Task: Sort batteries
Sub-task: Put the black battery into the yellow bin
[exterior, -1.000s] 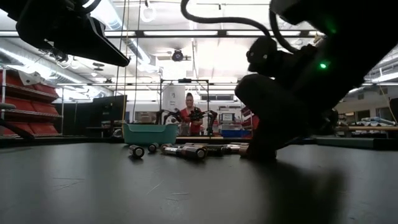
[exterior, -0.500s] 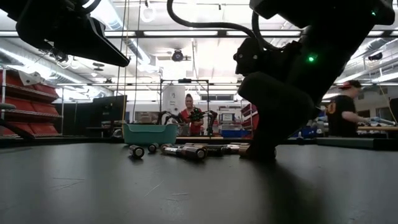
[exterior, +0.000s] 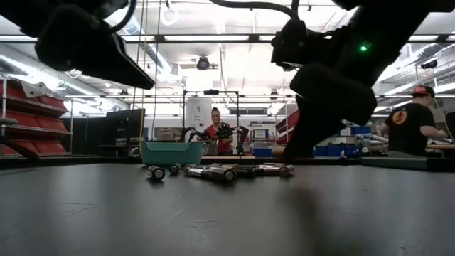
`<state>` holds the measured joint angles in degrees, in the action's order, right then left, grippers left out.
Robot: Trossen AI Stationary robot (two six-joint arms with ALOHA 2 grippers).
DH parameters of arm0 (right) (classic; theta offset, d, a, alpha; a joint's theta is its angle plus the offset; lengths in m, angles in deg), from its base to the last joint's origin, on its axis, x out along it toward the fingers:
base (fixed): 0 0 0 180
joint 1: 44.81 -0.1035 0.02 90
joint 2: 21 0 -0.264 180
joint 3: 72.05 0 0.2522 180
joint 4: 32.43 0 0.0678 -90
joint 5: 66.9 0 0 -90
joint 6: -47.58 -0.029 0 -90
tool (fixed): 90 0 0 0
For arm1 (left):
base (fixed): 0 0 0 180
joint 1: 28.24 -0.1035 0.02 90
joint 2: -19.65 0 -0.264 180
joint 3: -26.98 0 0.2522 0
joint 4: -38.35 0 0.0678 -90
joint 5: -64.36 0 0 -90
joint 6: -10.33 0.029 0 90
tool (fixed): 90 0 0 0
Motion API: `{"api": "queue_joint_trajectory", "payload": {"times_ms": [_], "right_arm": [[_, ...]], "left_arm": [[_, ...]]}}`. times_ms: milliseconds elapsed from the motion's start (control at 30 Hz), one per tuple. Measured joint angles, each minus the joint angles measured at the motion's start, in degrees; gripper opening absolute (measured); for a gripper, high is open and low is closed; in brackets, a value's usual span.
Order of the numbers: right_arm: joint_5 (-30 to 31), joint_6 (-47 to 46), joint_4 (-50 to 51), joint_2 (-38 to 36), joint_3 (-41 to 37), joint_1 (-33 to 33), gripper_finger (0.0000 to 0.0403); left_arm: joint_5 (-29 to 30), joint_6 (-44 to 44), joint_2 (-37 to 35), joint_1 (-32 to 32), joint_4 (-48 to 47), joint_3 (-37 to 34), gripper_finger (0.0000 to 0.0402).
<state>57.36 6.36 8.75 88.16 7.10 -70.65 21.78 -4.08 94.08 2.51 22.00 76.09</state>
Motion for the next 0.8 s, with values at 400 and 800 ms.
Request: {"api": "queue_joint_trajectory", "payload": {"times_ms": [400,800], "right_arm": [[2.0,25.0,-20.4,-7.2,-4.3,4.0,0.0030],[5.8,37.2,-41.0,-8.0,-11.5,6.9,0.0030]], "left_arm": [[-35.6,6.4,1.7,-16.3,19.4,0.1,0.0124],[-37.8,-12.4,5.7,-22.1,26.8,0.0,0.0142]]}}
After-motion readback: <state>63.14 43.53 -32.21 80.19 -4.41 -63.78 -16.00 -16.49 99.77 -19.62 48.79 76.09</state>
